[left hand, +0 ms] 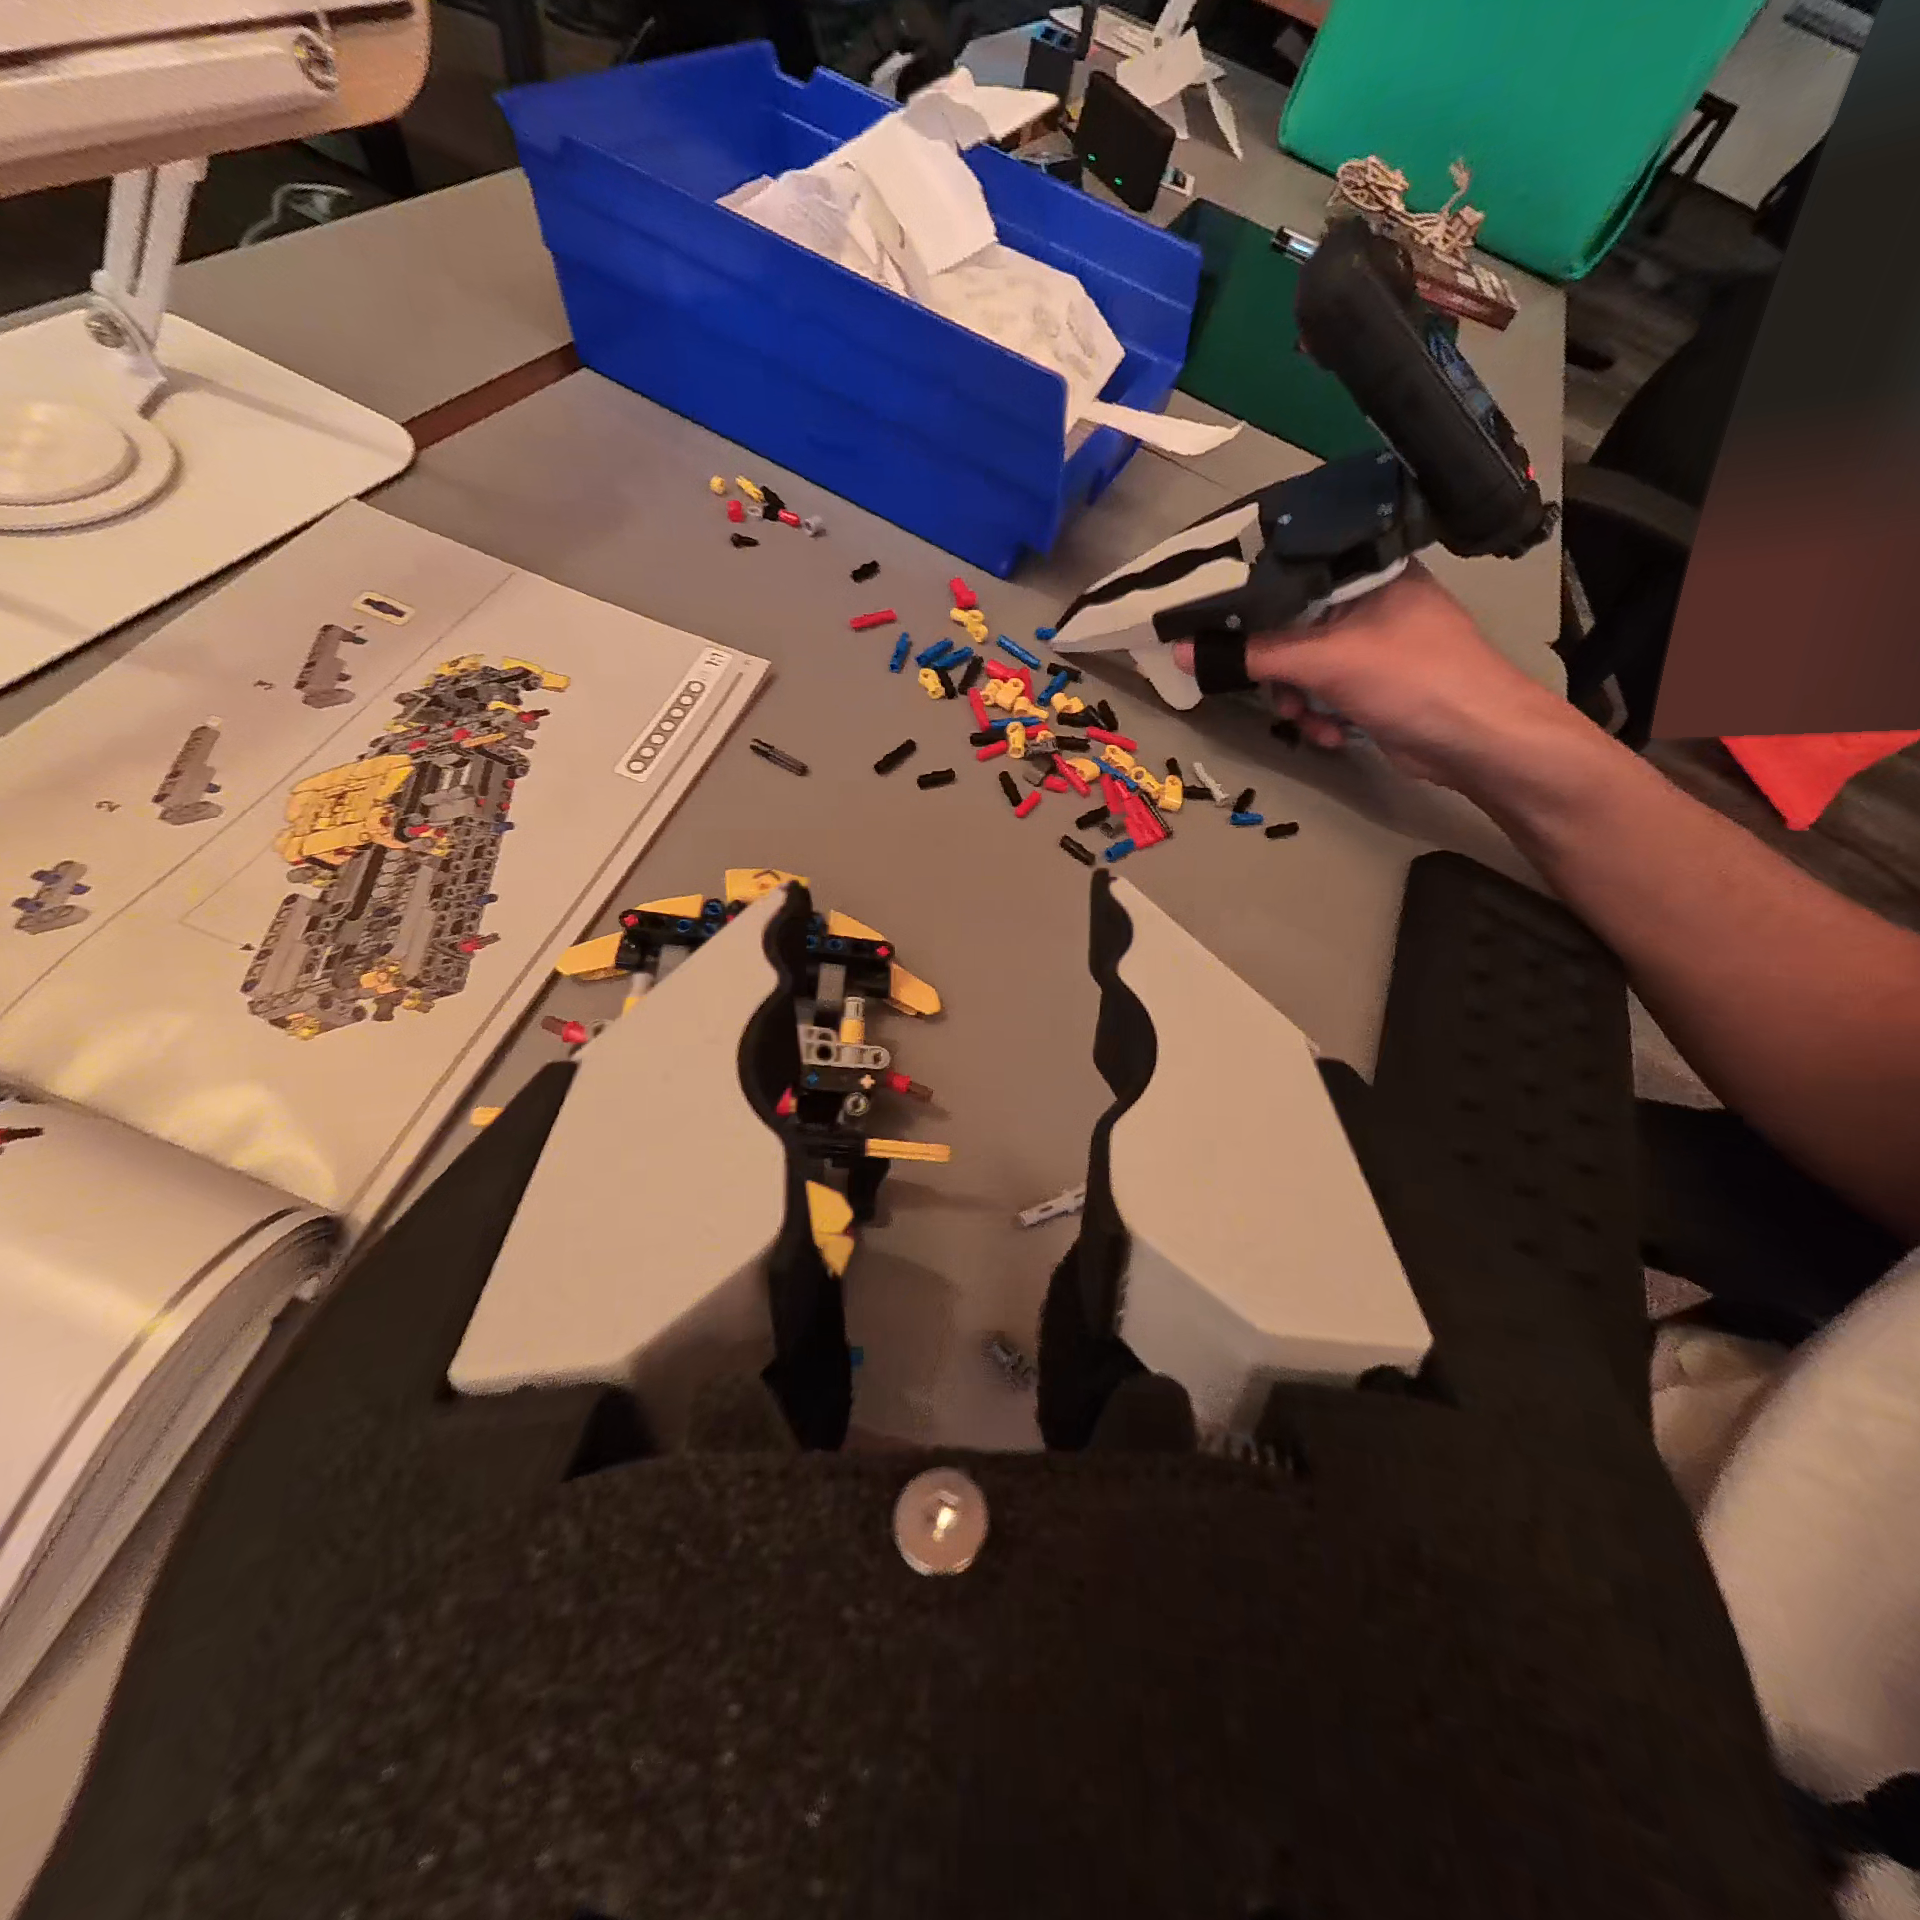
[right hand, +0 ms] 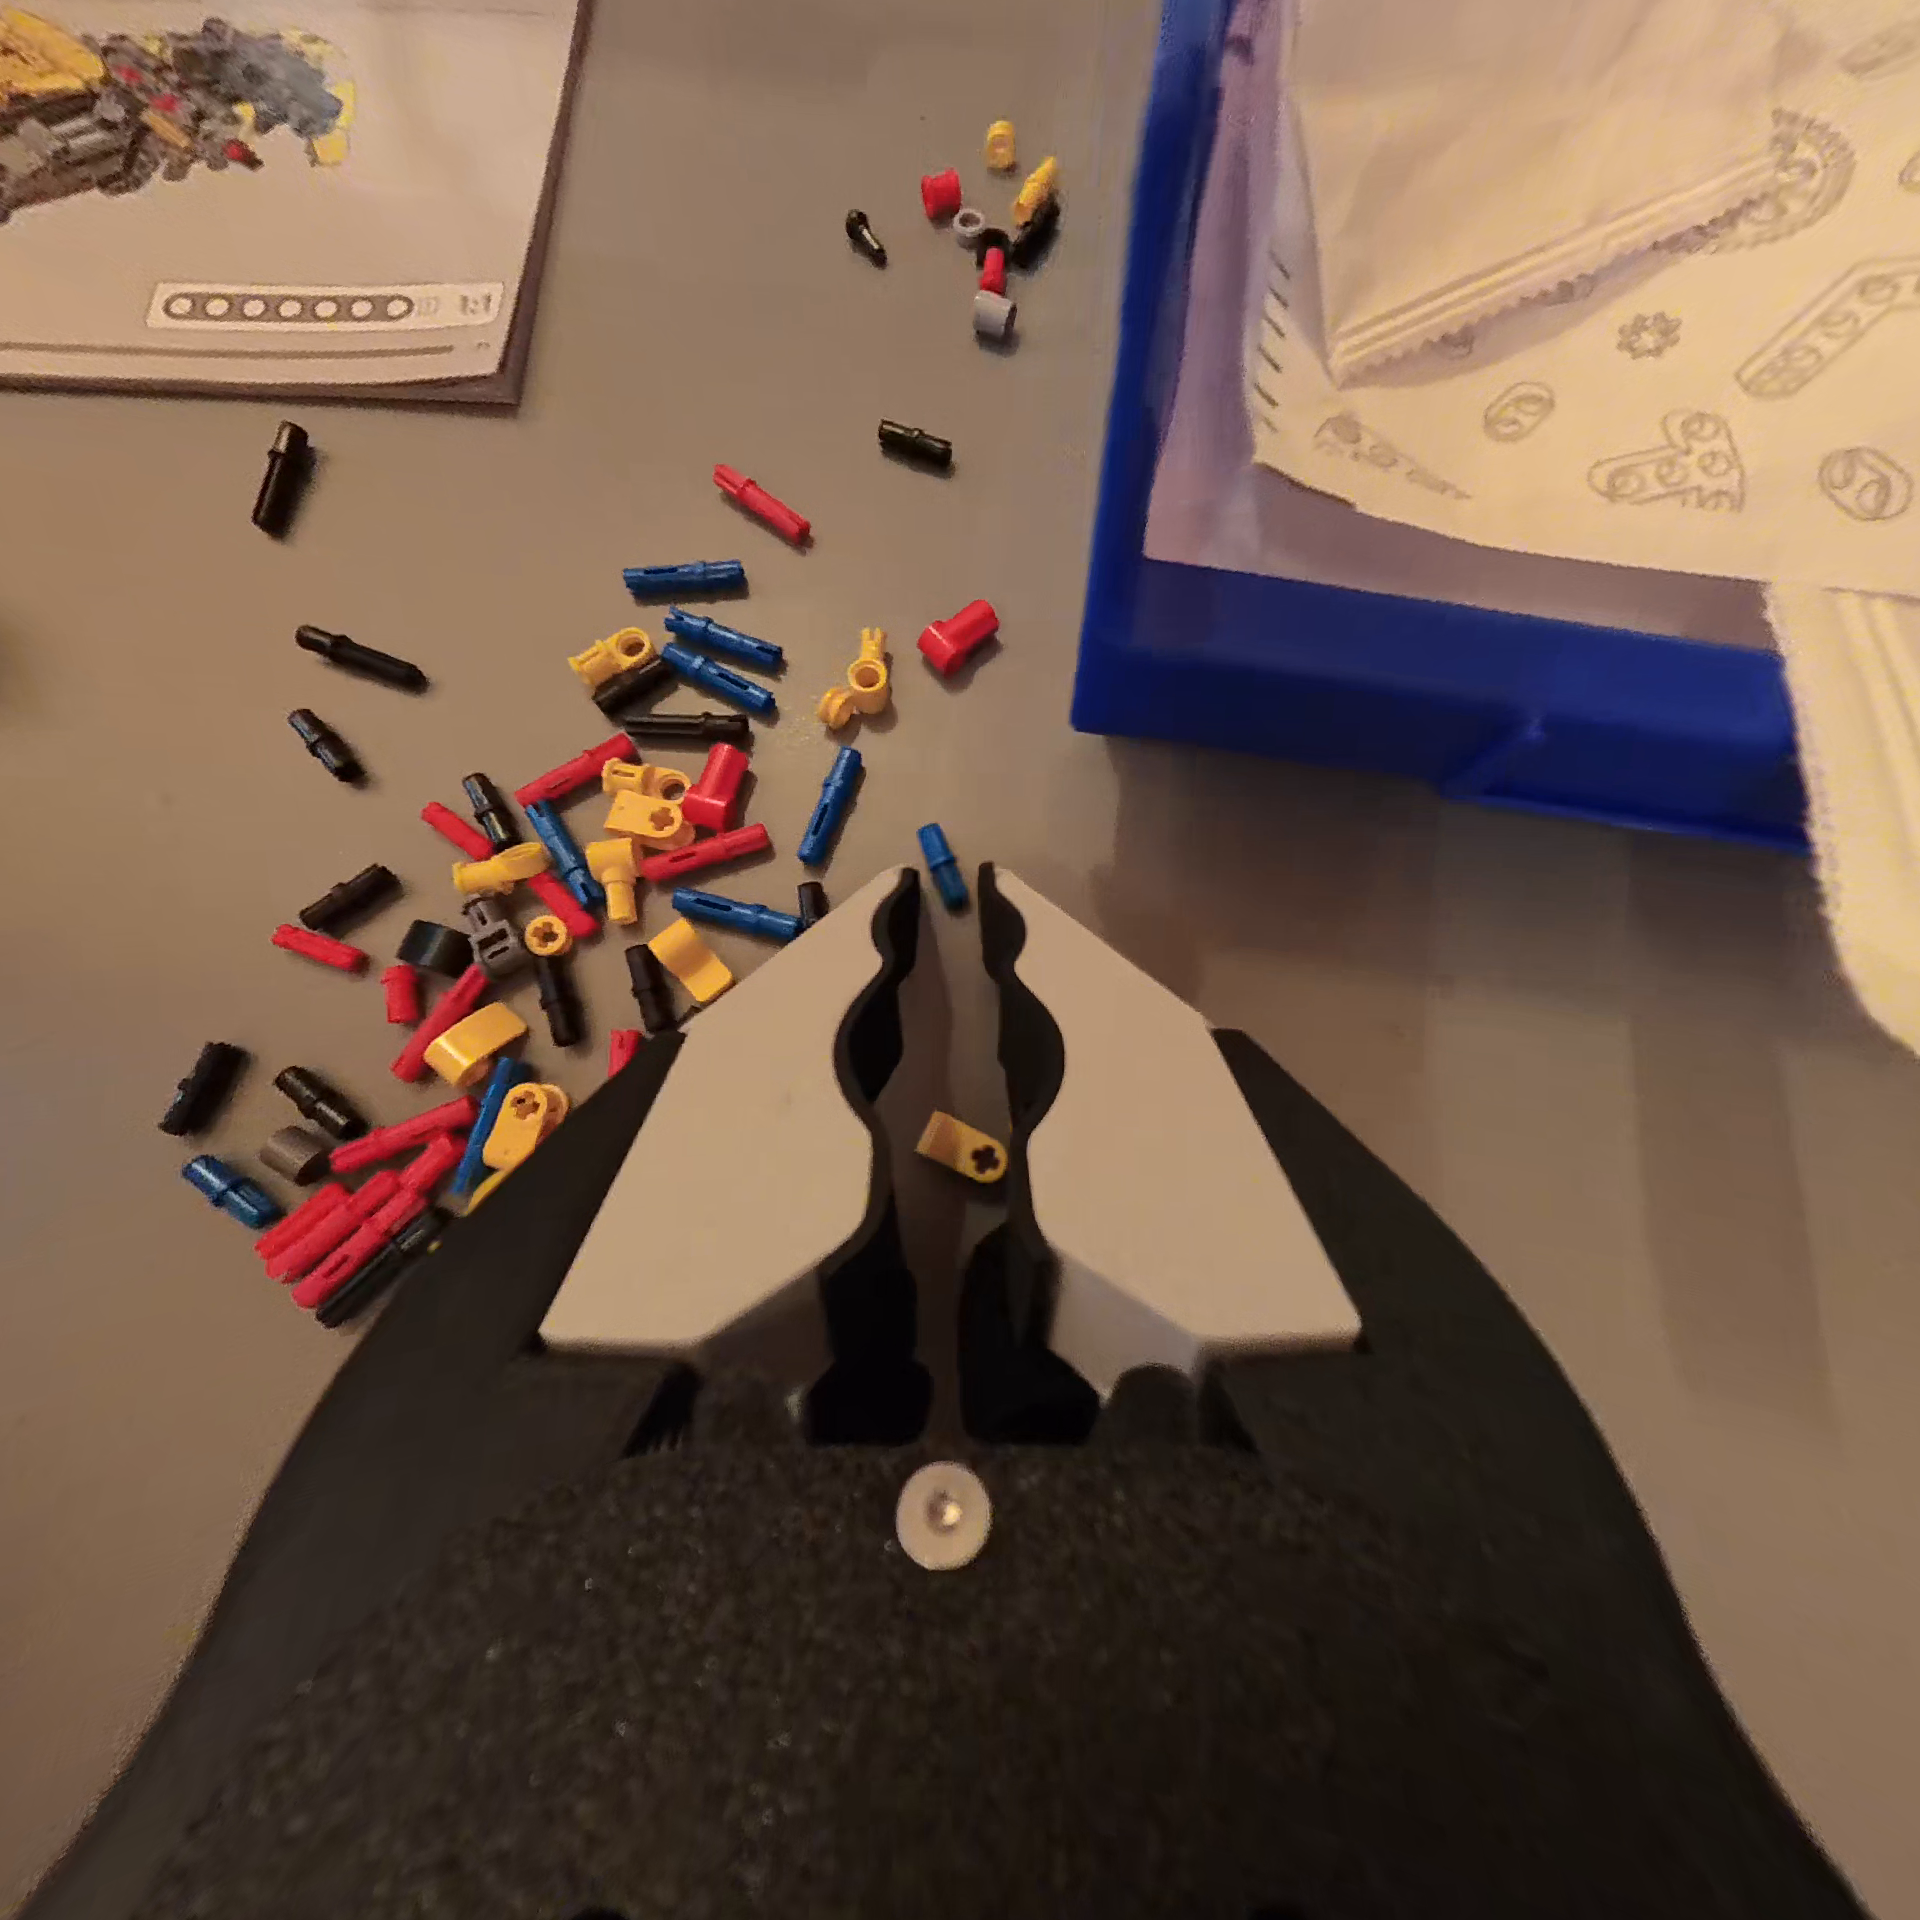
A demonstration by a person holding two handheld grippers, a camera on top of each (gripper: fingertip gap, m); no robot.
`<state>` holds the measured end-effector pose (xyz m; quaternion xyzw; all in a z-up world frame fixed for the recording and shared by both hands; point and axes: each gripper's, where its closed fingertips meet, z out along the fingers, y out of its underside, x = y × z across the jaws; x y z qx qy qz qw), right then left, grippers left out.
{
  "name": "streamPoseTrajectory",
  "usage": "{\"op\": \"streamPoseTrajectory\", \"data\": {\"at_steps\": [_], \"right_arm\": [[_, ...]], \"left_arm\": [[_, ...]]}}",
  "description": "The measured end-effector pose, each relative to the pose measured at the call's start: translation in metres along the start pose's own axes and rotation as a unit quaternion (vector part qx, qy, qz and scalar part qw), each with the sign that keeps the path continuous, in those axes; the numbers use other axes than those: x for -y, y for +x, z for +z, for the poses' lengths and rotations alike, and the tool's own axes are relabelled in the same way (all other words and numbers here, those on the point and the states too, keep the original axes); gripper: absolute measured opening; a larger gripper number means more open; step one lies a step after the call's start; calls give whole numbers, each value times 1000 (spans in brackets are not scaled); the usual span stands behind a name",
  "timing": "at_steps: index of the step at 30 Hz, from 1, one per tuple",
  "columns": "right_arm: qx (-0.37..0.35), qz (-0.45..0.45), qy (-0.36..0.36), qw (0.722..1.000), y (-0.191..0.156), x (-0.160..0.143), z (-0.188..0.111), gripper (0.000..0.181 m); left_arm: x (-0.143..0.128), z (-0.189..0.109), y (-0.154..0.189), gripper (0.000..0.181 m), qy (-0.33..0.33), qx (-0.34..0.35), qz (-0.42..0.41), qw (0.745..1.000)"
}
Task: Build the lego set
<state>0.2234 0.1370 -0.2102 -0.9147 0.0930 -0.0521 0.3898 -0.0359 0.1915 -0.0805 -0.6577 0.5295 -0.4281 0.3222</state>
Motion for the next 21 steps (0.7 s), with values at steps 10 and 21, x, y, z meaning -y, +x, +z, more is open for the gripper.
{"op": "streamPoseTrajectory", "data": {"at_steps": [10, 21], "right_arm": [[-21, -54, 13, 998, -2, 10, -15, 3], [362, -237, -12, 901, -226, -30, -98, 3]], "left_arm": [[-4, -8, -26, 54, 9, 32, -19, 999], [9, -46, -51, 54, 26, 109, -2, 994]]}}
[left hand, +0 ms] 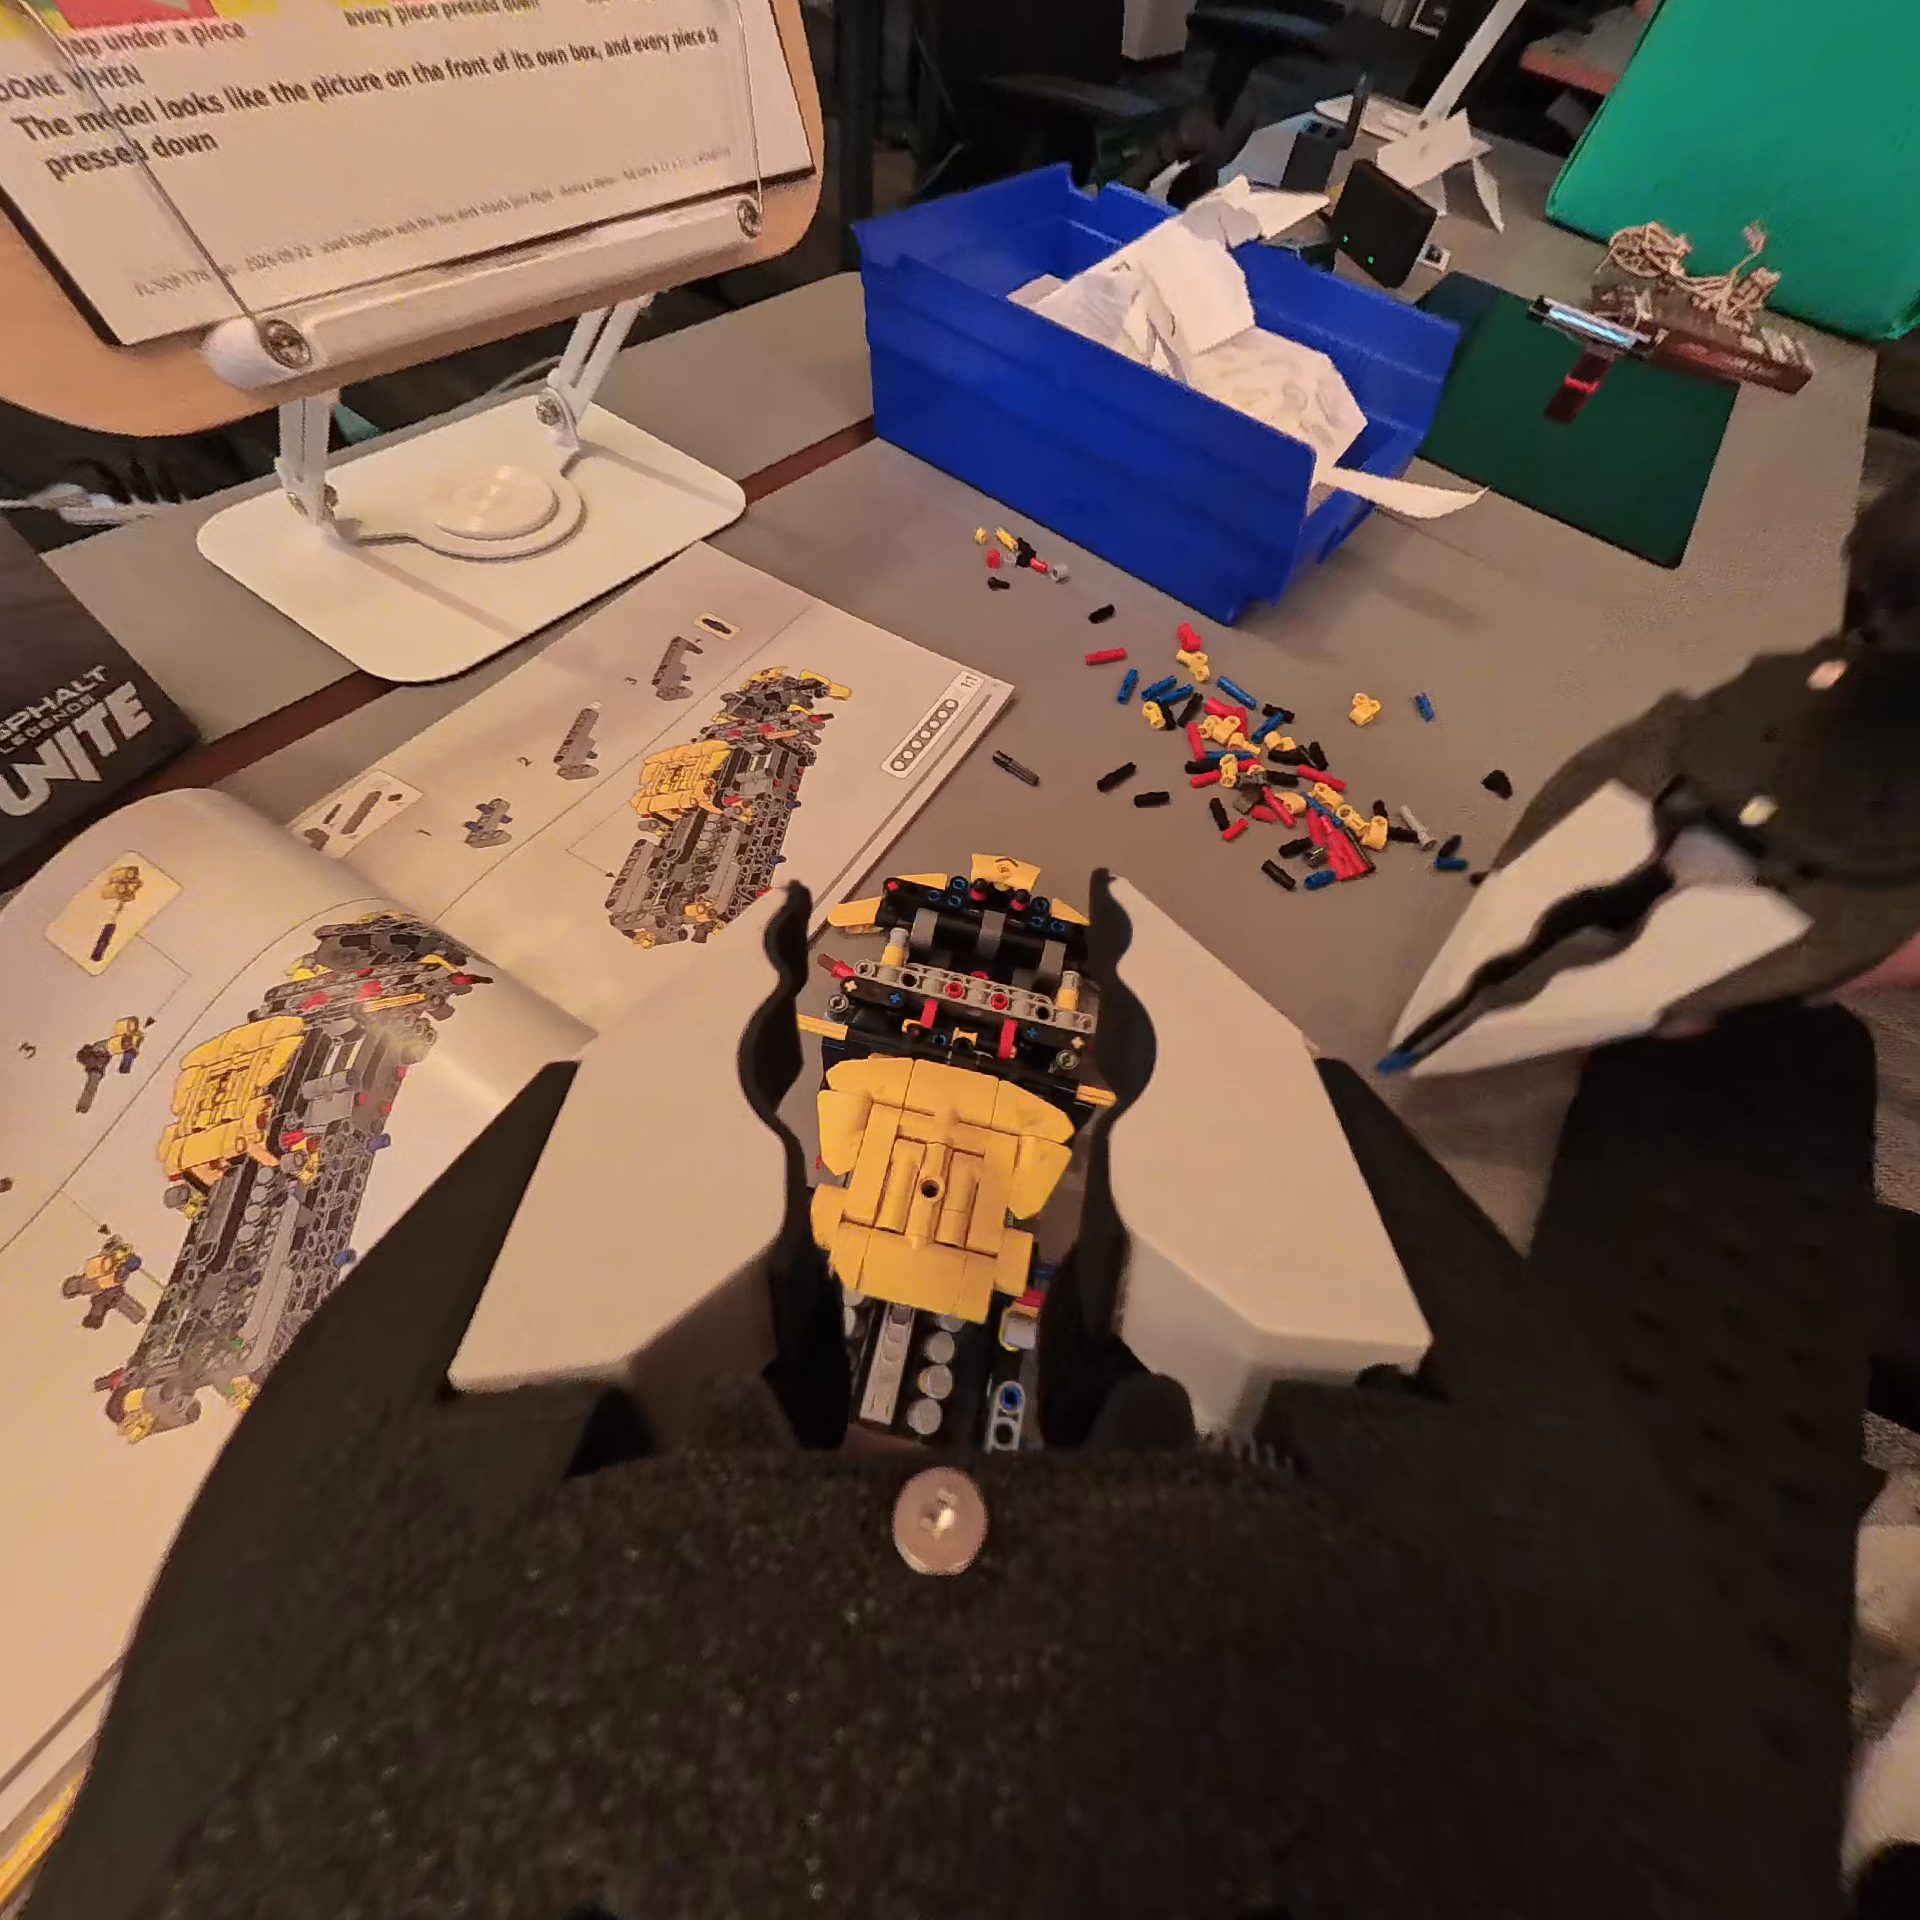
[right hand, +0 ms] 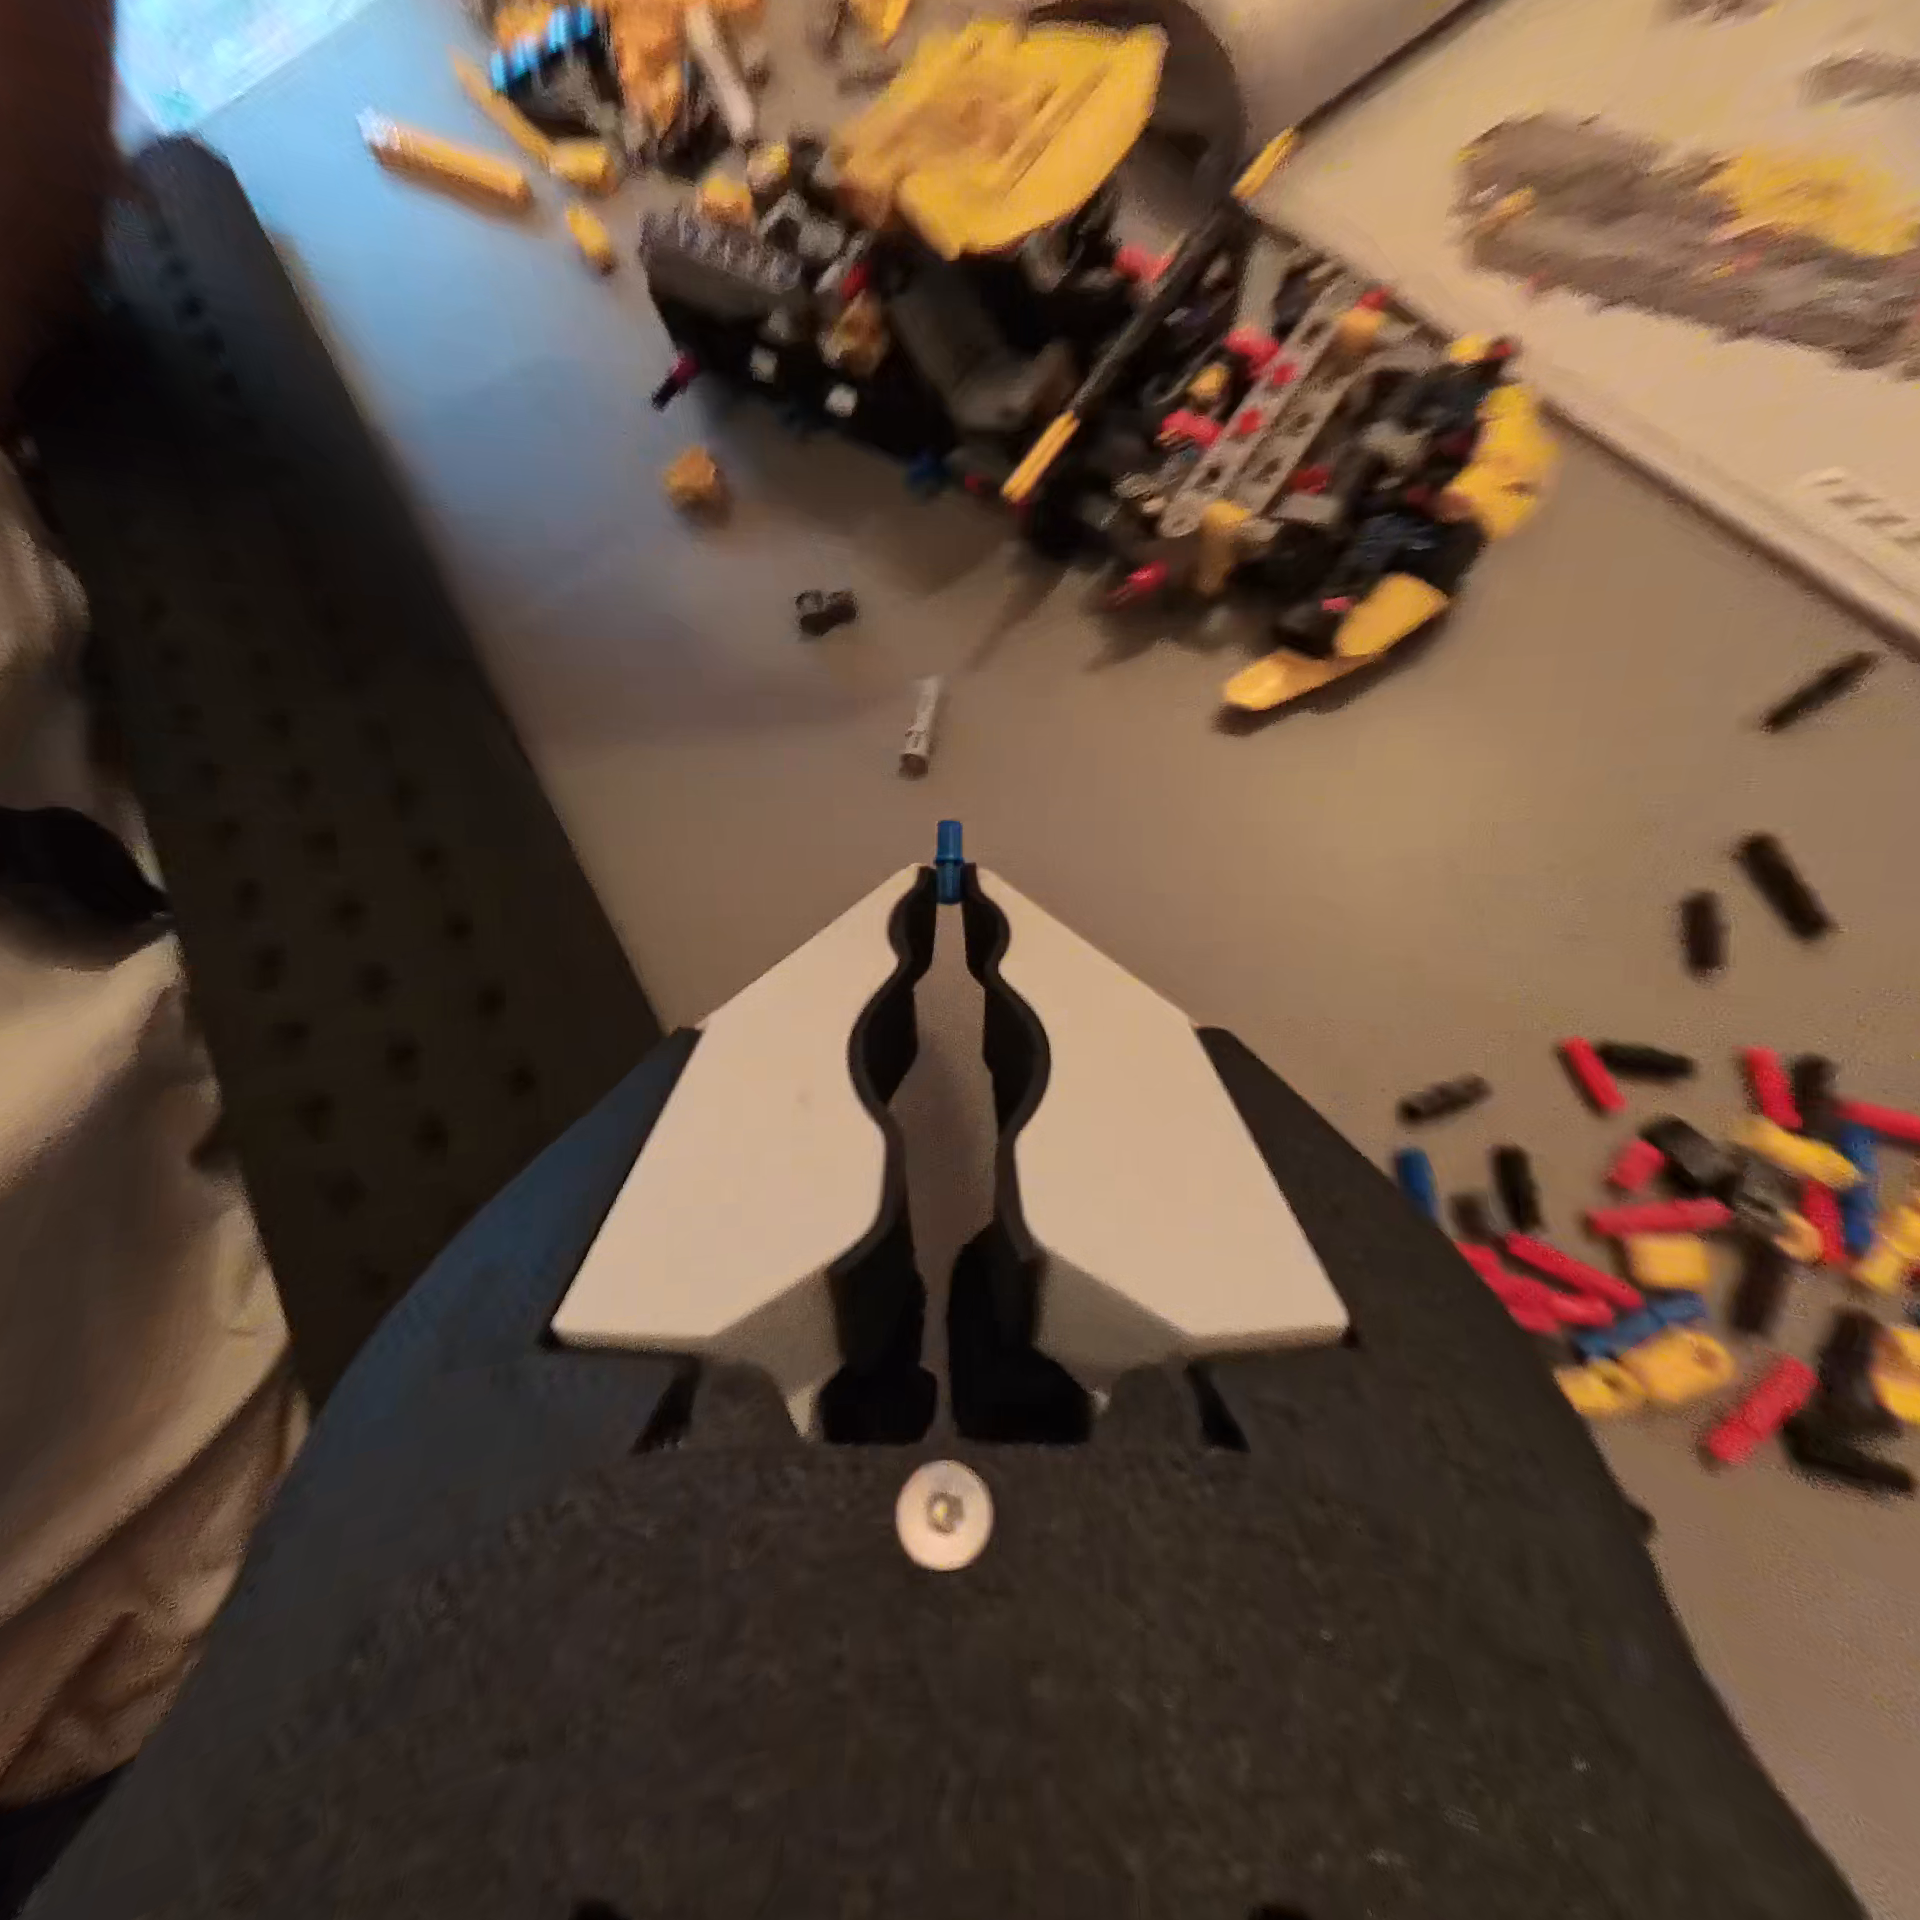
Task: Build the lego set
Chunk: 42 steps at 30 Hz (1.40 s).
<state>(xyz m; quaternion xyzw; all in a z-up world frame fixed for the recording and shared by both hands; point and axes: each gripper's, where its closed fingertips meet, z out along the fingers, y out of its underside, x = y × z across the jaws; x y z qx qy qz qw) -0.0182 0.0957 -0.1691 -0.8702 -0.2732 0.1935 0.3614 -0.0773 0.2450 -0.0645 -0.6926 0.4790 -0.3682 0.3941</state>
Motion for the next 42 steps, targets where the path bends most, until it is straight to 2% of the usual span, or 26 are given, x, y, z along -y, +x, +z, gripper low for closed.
{"op": "streamPoseTrajectory", "data": {"at_steps": [3, 6, 10, 18, 21, 26, 29, 31, 35, 38, 42], "right_arm": [[-15, -35, -40, 998, -8, -7, 31, 4], [-11, -52, -41, 998, -15, -3, 46, 3], [-11, -55, -65, 996, -12, -14, 51, 3], [-18, -57, -46, 997, -10, -12, 52, 3], [-26, -57, -34, 997, -8, -10, 50, 14], [-17, -50, 8, 999, -15, 4, 40, 13], [-14, -48, 23, 998, -22, 13, 42, 13], [-40, -53, 13, 998, -17, 13, 47, 17], [-11, -26, 46, 999, -38, 36, 64, 25], [8, -57, 42, 997, -65, 51, 88, 25], [4, -97, 24, 995, -77, 59, 120, 27]], "left_arm": [[5, -8, 2, 54, 9, 5, 2, 1000], [5, -18, -1, 54, 9, 29, 15, 999], [-4, -31, -8, 54, -2, 63, 20, 998], [-34, -56, -12, 54, -39, 92, -15, 995], [-48, -71, -7, 54, -55, 103, -19, 993], [-80, -97, 0, 54, -79, 127, -39, 988], [-107, -102, 13, 54, -95, 119, -65, 986], [-127, -101, 23, 53, -112, 104, -82, 985], [-147, -97, 39, 51, -122, 81, -103, 984], [-153, -96, 45, 51, -127, 75, -96, 984], [-152, -100, 45, 51, -122, 77, -82, 986]]}}
